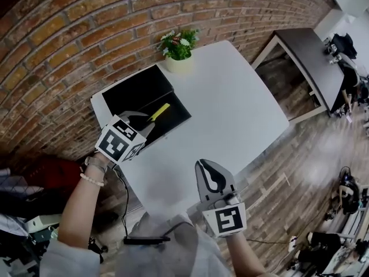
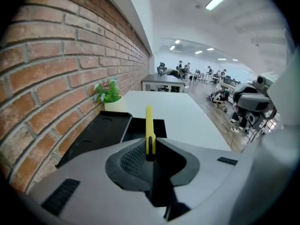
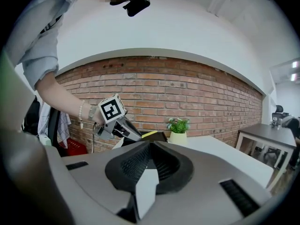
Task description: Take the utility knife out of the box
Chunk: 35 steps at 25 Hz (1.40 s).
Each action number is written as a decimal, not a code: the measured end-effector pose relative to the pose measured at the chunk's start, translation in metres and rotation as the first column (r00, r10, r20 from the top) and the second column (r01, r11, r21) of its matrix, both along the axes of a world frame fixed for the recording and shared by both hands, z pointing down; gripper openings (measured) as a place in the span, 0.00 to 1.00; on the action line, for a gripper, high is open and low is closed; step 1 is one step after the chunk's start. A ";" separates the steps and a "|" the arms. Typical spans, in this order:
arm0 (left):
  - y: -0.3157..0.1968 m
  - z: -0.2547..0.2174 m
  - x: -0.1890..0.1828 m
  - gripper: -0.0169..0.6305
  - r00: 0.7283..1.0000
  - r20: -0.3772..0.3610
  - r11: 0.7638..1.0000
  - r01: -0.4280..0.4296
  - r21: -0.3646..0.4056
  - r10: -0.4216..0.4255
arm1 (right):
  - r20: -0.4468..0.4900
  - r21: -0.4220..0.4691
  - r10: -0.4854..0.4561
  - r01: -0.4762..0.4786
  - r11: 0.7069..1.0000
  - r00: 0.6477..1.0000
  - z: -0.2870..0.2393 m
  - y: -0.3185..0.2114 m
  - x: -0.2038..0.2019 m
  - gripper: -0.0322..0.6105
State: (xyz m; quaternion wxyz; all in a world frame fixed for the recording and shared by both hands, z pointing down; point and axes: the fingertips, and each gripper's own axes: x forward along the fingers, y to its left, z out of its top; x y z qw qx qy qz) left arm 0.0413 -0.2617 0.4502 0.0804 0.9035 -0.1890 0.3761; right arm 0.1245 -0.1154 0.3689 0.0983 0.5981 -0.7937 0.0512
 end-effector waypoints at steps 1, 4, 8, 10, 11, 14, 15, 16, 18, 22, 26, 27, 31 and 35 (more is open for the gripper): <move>0.002 -0.011 -0.003 0.14 0.999 -0.033 0.999 0.028 0.015 -0.028 | 0.000 0.010 -0.005 0.005 1.000 1.000 -0.005 0.000 0.000 0.13; 0.008 -0.044 -0.014 0.14 0.987 -0.126 0.992 0.113 0.063 -0.104 | -0.001 0.038 -0.020 0.020 0.999 1.000 -0.021 0.002 0.001 0.13; 0.020 -0.086 -0.033 0.14 0.958 -0.226 0.967 0.213 0.143 -0.178 | 0.006 0.077 -0.036 0.036 0.996 0.999 -0.039 0.008 -0.003 0.13; 0.028 -0.104 -0.044 0.14 0.944 -0.259 0.949 0.257 0.183 -0.205 | -0.007 0.072 -0.046 0.047 0.996 0.999 -0.045 0.011 -0.004 0.13; 0.033 -0.113 -0.049 0.14 0.935 -0.278 0.939 0.280 0.201 -0.219 | -0.018 0.062 -0.050 0.051 0.997 0.999 -0.047 0.013 -0.005 0.13; 0.050 -0.139 -0.065 0.14 0.904 -0.346 0.900 0.350 0.260 -0.252 | -0.020 0.074 -0.069 0.070 0.995 0.997 -0.055 0.017 -0.009 0.13; 0.056 -0.147 -0.070 0.14 0.894 -0.364 0.885 0.371 0.280 -0.260 | -0.018 0.080 -0.076 0.077 0.994 0.997 -0.057 0.019 -0.011 0.13; 0.061 -0.153 -0.075 0.14 0.887 -0.377 0.871 0.390 0.298 -0.268 | -0.019 0.081 -0.084 0.085 0.993 0.996 -0.058 0.020 -0.012 0.13; 0.074 -0.161 -0.085 0.14 0.874 -0.393 0.847 0.422 0.324 -0.285 | -0.019 0.084 -0.101 0.102 0.991 0.995 -0.059 0.024 -0.015 0.13; 0.100 -0.174 -0.105 0.14 0.851 -0.419 0.807 0.473 0.353 -0.315 | -0.002 0.105 -0.110 0.110 0.988 0.994 -0.064 0.026 -0.019 0.13; 0.120 -0.179 -0.122 0.14 0.822 -0.441 0.785 0.523 0.332 -0.361 | -0.007 0.108 -0.121 0.121 0.987 0.993 -0.068 0.027 -0.023 0.13; 0.124 -0.179 -0.125 0.14 0.820 -0.437 0.782 0.528 0.332 -0.369 | -0.007 0.111 -0.121 0.121 0.986 0.993 -0.069 0.027 -0.023 0.13; 0.139 -0.180 -0.138 0.14 0.806 -0.446 0.763 0.554 0.333 -0.390 | -0.001 0.117 -0.127 0.126 0.985 0.992 -0.070 0.029 -0.029 0.13; 0.151 -0.182 -0.147 0.14 0.778 -0.473 0.745 0.587 0.316 -0.413 | 0.000 0.115 -0.138 0.137 0.984 0.990 -0.070 0.030 -0.035 0.13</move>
